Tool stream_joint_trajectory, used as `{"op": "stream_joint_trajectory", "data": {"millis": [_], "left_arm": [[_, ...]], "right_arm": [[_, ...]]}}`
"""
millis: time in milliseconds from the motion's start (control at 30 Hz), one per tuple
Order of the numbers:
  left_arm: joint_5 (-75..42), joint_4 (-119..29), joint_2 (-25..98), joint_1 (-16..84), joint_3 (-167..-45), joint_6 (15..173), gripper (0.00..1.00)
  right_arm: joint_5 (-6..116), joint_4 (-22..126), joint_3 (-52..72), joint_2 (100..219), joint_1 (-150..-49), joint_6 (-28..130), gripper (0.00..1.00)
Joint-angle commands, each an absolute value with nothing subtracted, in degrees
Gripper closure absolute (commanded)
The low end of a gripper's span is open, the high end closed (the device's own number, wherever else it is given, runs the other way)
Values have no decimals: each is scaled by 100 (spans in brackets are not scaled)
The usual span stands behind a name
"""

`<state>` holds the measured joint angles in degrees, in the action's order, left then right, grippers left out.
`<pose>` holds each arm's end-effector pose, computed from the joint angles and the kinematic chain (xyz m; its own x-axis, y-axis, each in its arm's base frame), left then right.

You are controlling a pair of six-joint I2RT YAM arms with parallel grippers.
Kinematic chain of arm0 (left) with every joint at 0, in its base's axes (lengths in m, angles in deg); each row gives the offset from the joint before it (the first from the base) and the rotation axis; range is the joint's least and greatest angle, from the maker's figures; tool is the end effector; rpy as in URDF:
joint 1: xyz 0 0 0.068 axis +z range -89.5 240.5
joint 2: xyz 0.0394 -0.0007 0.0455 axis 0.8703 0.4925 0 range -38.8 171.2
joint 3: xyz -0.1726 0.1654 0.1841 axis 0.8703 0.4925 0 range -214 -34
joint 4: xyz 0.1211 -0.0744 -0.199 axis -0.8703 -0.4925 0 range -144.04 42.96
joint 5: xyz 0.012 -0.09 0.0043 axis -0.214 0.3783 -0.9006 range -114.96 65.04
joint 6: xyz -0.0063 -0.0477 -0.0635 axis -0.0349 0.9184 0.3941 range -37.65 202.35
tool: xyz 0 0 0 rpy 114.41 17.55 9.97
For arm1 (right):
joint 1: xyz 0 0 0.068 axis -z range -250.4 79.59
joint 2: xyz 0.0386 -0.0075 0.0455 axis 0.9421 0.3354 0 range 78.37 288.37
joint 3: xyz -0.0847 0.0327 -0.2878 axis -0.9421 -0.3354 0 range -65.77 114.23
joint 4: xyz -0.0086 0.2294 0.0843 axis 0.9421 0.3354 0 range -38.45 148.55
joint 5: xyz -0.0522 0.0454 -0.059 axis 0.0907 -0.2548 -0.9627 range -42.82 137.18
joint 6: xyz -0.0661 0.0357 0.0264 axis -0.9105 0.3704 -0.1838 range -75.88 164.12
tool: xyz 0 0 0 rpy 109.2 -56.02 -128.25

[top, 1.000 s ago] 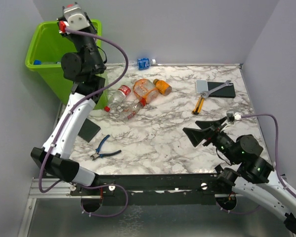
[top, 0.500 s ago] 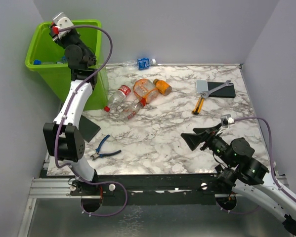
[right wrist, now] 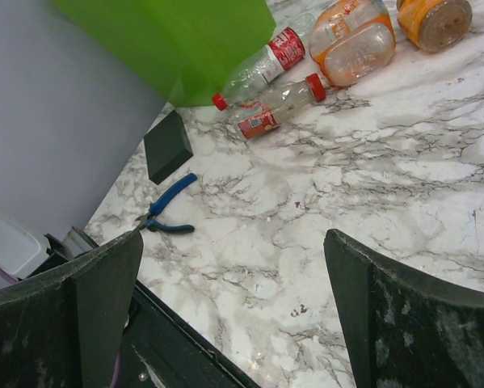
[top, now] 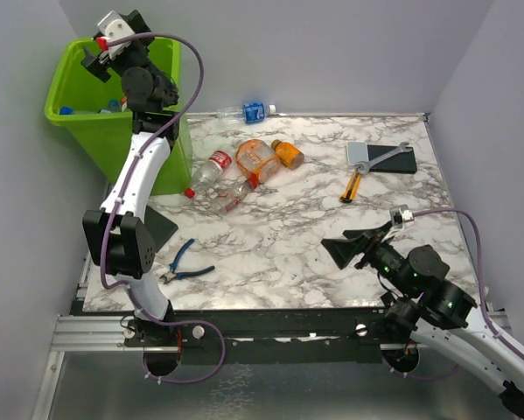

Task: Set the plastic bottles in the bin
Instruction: Place the plastic bottle in the trash bin, then move the plastic bottle to the center of the board.

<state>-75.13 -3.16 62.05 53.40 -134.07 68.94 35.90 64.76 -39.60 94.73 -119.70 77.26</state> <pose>0.3927 0.0043 0.5395 0.5488 0.0815 -0.8320 -0.6217 0.7051 -0.3410 0.0705 0.0612 0.2856 -0.3691 0.3930 -0.8422 -0.4948 0.6840 0.5360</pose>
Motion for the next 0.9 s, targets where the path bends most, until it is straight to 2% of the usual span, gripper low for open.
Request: {"op": "stream_joint_trajectory", "data": {"millis": [0,100,200,333,433,633,767,867], "left_arm": [[-7759,-202,5984,4520,-14178,6261,1],[-7687,-212,5863,3620,-14470,5740,1],[-7381,-240,5580,2470,-14247,5276,1],[-7317,-567,4924,925,-13009,4984,1],[-7563,-1305,4444,361,-11962,5487,1],[-7599,-4000,3559,242,-10478,8033,1],[-7180,-4687,2871,409,-9340,9112,1],[-6670,-4976,2351,647,-8654,9740,1]], "right_arm": [[3393,6598,-3845,9555,-11989,7681,2],[3256,6688,-3705,9617,-11985,7649,3],[2988,6843,-3537,9716,-11989,7637,2],[2506,7062,-3353,9873,-11989,7701,2],[2262,7209,-3238,10157,-11980,7729,2],[1836,7604,-2774,11589,-11980,8049,3],[1765,6960,-2666,12726,-11891,8082,4],[2263,6272,-2461,13674,-11548,8031,6]]}}
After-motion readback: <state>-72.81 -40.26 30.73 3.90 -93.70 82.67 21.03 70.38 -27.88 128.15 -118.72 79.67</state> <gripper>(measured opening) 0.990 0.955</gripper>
